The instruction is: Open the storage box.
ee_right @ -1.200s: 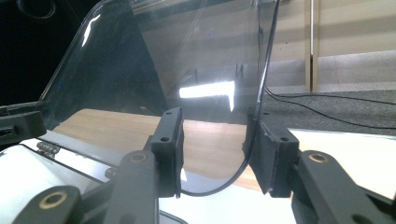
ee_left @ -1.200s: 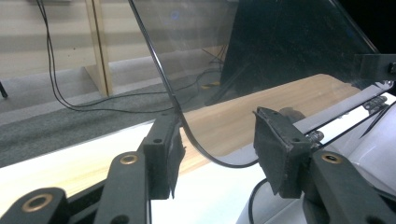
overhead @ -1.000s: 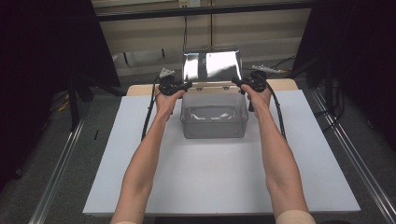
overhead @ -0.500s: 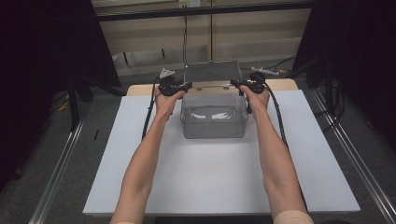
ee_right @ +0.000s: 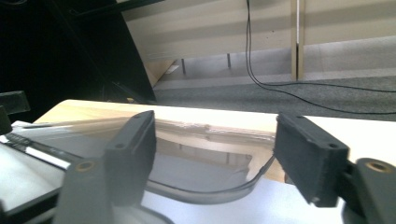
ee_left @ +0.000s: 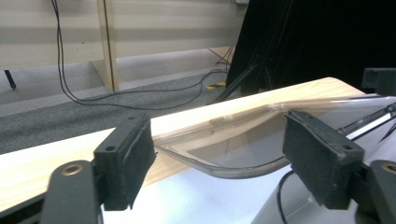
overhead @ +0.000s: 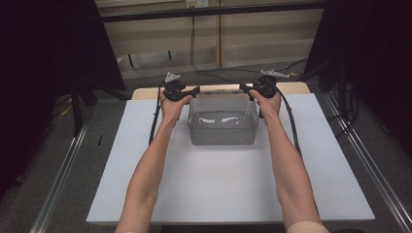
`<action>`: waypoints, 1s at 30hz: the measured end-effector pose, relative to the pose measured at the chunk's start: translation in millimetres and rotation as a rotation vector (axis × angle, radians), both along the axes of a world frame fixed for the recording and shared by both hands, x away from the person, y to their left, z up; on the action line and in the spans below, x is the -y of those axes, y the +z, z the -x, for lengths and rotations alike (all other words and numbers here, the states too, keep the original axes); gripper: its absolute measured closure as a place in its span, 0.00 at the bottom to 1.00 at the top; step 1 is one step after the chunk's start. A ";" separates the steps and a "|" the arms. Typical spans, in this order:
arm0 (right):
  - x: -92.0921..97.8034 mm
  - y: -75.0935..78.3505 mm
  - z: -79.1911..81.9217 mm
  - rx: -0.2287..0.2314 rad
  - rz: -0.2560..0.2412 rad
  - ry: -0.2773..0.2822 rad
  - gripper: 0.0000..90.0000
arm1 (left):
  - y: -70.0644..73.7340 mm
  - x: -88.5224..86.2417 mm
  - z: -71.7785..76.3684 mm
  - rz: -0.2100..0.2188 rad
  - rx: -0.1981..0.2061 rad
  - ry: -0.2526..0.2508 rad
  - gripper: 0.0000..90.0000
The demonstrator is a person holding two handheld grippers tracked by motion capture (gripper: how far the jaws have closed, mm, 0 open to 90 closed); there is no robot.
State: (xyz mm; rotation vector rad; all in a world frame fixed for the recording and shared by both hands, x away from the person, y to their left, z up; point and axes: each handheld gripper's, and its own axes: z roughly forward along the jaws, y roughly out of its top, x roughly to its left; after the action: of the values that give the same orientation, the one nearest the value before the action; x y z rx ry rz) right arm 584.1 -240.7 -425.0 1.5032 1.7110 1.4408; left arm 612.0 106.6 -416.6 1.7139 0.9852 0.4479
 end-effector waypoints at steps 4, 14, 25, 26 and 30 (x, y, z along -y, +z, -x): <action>1.9 5.3 8.7 0.030 0.004 0.006 0.24 | 4.9 -4.1 7.7 -0.001 0.018 -0.001 0.17; 13.0 16.3 36.9 0.105 0.028 0.003 0.03 | 16.5 -12.9 35.9 0.027 0.081 -0.019 0.03; 10.6 18.9 73.0 0.168 0.081 -0.001 0.03 | 10.3 -27.6 80.9 0.039 0.143 -0.013 0.03; 10.6 18.9 76.3 0.171 0.088 -0.012 0.03 | 10.7 -28.6 84.3 0.045 0.144 -0.005 0.03; 13.1 19.2 90.0 0.194 0.144 -0.035 0.03 | 12.7 -33.7 99.8 0.039 0.165 -0.009 0.03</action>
State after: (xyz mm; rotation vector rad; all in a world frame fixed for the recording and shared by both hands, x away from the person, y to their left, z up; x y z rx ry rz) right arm 494.1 -253.8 -405.8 1.2682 1.6257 1.3658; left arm 512.2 140.3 -403.9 1.6181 0.8615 0.5515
